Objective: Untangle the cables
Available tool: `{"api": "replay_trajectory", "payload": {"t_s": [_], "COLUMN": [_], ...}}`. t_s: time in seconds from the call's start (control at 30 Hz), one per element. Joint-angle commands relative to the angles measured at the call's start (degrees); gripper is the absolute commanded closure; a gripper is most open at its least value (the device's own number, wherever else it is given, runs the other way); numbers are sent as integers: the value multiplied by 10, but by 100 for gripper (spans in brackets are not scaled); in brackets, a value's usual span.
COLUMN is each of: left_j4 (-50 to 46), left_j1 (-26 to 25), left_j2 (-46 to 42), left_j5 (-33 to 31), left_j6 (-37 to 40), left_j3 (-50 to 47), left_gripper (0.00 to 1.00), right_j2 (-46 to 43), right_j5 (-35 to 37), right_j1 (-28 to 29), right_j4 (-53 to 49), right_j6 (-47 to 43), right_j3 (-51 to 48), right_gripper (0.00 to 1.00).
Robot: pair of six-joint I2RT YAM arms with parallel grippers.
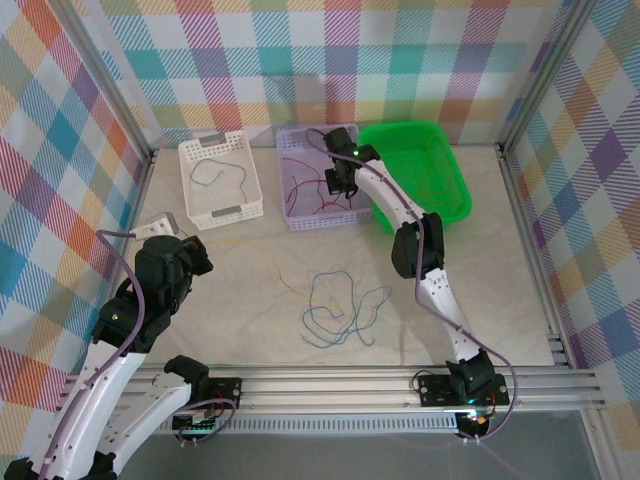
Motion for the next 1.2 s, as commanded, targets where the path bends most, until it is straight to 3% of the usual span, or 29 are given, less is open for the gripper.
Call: {"api": "replay_trajectory", "payload": {"t_s": [0.0, 0.23, 0.57, 0.9, 1.0, 1.17], "left_j4": [14, 15, 15, 16, 14, 13], "left_j1": [0, 0, 0, 0, 0, 0], "left_j2": [-5, -3, -1, 4, 9, 29], "left_j5": [5, 6, 7, 12, 21, 59], "left_j6": [13, 13, 13, 15, 11, -2], "left_j3": [-7, -7, -8, -8, -2, 16], "left_gripper": [100, 100, 100, 100, 100, 100], "right_j2": [9, -6, -54, -140, -186, -316], "right_j5": [-7, -20, -22, -45, -121, -380], "right_j1": [-1, -1, -1, -1, -1, 21], "right_j4": [-36, -45, -39, -25, -20, 70], "right_j6": [-24, -28, -27, -27, -34, -77], "right_j3": [21, 23, 27, 29, 0, -210], "right_gripper": [100, 90, 60, 40, 38, 31]}}
